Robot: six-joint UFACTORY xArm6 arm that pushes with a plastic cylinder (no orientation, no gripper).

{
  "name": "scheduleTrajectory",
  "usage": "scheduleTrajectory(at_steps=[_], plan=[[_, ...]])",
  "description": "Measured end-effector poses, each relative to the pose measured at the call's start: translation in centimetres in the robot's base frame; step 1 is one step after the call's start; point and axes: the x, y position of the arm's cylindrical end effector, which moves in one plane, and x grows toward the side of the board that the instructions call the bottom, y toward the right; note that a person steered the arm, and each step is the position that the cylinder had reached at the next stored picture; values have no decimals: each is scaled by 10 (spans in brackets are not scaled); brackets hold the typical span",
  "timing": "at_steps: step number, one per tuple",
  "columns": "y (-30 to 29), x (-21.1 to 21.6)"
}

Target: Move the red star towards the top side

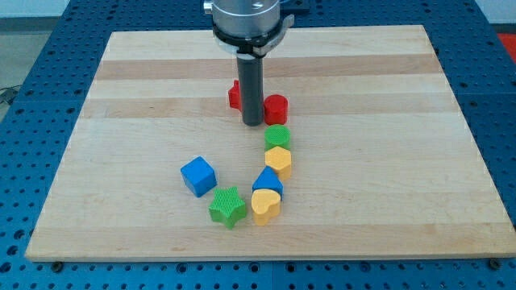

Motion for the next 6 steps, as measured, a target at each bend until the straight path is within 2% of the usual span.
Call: scheduleTrajectory(at_steps=[1,4,6], plan=[[-18,14],[-19,-58],[-33,-53]])
